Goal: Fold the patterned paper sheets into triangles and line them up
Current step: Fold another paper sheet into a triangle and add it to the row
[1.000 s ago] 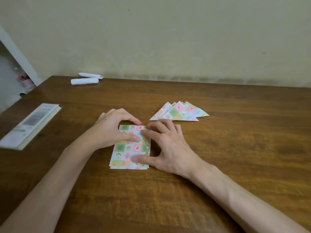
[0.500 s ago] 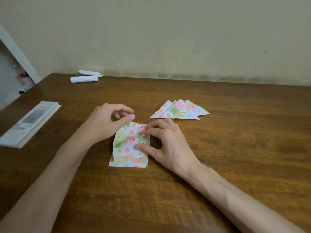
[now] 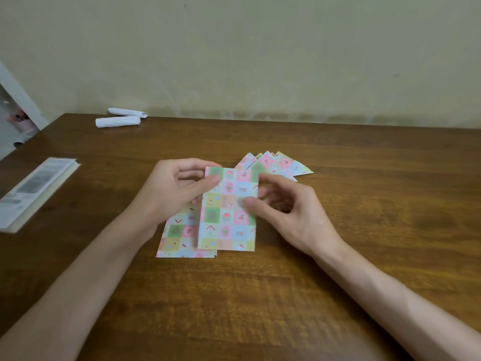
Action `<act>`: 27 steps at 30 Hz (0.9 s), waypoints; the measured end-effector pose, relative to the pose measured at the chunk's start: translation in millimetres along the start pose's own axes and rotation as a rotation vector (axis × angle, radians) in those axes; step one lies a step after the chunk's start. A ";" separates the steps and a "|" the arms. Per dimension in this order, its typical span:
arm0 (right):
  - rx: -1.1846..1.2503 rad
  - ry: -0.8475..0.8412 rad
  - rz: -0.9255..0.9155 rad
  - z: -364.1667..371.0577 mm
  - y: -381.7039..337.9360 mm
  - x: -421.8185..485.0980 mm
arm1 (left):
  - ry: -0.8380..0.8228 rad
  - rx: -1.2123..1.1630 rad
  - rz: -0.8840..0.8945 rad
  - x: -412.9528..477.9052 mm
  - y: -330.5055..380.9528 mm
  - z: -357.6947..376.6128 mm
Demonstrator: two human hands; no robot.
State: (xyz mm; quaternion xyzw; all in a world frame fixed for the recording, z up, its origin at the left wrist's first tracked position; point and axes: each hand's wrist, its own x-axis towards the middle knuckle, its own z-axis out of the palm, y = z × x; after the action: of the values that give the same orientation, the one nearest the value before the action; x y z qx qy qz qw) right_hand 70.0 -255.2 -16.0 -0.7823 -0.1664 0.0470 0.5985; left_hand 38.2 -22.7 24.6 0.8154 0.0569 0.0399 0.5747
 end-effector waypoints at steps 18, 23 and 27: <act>-0.432 0.071 -0.603 -85.5 -8.4 -16.9 | -0.147 0.337 0.544 -17.8 -0.9 35.5; -0.744 -0.204 -0.668 -81.5 12.9 -31.6 | -0.276 0.610 0.629 -17.7 -15.6 43.3; -0.639 -0.303 -0.482 -78.0 18.3 -33.5 | -0.289 0.693 0.691 -16.4 -23.8 50.4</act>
State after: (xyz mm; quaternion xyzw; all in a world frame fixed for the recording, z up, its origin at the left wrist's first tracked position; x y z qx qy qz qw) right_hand 63.5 -341.8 -15.9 -0.8515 -0.4366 -0.0336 0.2885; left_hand 27.5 -64.1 -14.8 0.9265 -0.2864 0.0933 0.2257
